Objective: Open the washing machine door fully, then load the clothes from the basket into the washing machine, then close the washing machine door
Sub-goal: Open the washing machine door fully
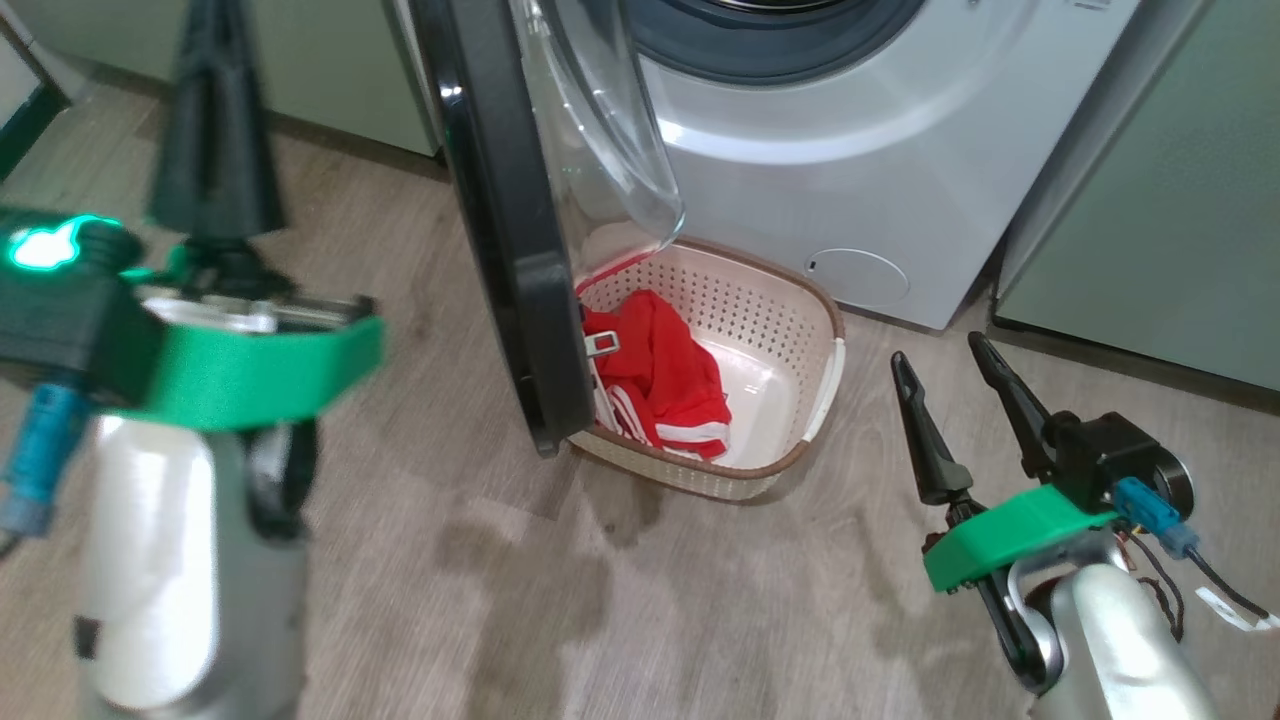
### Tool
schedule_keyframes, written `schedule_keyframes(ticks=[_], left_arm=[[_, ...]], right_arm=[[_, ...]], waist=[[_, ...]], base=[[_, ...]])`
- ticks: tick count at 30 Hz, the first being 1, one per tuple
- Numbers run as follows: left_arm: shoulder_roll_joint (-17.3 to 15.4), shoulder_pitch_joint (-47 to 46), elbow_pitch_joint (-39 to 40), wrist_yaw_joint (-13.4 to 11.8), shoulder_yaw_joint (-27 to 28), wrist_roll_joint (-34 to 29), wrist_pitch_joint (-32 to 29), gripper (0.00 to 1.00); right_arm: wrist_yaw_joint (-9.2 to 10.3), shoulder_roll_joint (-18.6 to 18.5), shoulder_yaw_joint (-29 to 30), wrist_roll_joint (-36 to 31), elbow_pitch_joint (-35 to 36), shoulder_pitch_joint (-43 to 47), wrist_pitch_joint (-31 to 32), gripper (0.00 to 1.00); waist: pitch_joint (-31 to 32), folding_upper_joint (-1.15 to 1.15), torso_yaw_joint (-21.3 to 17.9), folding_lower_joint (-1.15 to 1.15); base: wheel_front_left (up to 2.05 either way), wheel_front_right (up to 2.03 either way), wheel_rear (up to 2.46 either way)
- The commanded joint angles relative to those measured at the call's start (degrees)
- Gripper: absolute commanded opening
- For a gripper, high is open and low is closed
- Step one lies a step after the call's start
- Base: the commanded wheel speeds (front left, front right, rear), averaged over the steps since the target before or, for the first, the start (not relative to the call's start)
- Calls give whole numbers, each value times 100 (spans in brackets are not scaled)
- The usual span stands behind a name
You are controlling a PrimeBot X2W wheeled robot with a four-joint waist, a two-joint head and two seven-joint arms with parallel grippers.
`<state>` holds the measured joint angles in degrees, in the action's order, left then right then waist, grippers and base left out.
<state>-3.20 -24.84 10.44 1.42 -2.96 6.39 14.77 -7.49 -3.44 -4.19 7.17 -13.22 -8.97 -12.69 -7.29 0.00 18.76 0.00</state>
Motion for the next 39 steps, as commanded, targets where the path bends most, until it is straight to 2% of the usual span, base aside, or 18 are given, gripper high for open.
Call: schedule_keyframes(ticks=[1, 5, 6, 10, 14, 19, 26, 39], left_arm=[[-60, -221, 301, 53, -57, -31, 23, 0], [5, -175, 464, 144, -871, 127, 22, 0], [5, -175, 464, 144, -871, 127, 22, 0], [26, 33, 304, 157, -1806, 374, -103, 0], [30, 268, -4, 31, -2533, 677, -267, 0], [31, 690, -544, -115, -3090, 900, -511, 0], [15, 885, -975, -204, -3173, 950, -549, 0], [-134, 863, -1205, -457, -2757, 1126, -470, 0]], right_arm=[[0, 56, -139, 49, 207, -150, -73, 100], [0, 56, -135, 69, 224, -103, -69, 100], [0, 56, -135, 69, 224, -103, -69, 100], [0, 56, -160, 79, 229, -96, -62, 100], [0, 57, -157, 66, 238, -96, -46, 100], [0, 57, -142, 63, 247, -93, -39, 100], [0, 57, -111, 62, 242, -120, -45, 100], [0, 57, -132, 71, 198, -163, -43, 100]], waist=[[14, 0, -48, 0], [0, 0, -124, 0], [0, 0, -124, 0], [-50, 0, -196, 0], [-117, 0, -230, 0], [-177, 0, -225, 0], [-247, 0, -180, 0], [-269, 0, -155, 0]], base=[[0, 0, 0], [0, 0, 0], [0, 0, 0], [0, 0, 0], [0, 0, 0], [0, 0, 0], [0, 0, 0], [0, 0, 0]])
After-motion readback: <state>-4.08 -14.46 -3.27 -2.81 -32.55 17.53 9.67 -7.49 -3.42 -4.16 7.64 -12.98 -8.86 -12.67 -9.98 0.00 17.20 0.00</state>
